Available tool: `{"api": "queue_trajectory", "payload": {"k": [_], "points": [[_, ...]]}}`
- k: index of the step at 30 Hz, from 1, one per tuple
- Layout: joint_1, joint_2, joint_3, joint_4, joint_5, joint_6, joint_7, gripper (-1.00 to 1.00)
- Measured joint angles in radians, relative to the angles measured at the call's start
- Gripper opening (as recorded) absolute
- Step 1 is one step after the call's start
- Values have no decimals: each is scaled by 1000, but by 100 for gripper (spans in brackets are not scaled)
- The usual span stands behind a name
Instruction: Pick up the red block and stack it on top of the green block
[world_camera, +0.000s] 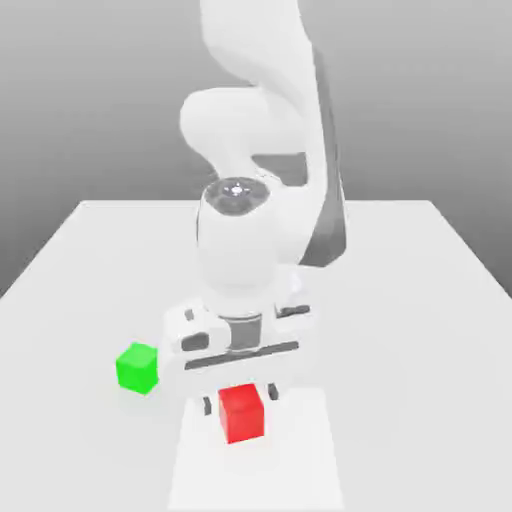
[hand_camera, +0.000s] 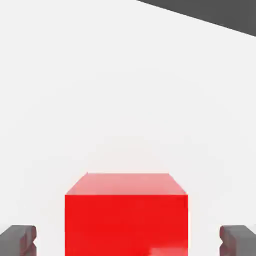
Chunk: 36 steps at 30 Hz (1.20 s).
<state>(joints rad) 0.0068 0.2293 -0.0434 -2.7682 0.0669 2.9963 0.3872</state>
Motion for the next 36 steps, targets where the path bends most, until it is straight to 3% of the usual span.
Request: {"api": "queue_trajectory", "payload": {"k": [6, 14, 20, 27, 36], "points": [[-3, 1, 2, 0, -4, 0, 4, -100], [-24, -250, -26, -45, -93, -204, 72, -100], [-188, -383, -105, -109, -195, -268, 173, -100], [-359, -519, -195, -191, -234, -323, 239, -100], [-287, -275, -257, -195, -62, -81, 130, -100]]}}
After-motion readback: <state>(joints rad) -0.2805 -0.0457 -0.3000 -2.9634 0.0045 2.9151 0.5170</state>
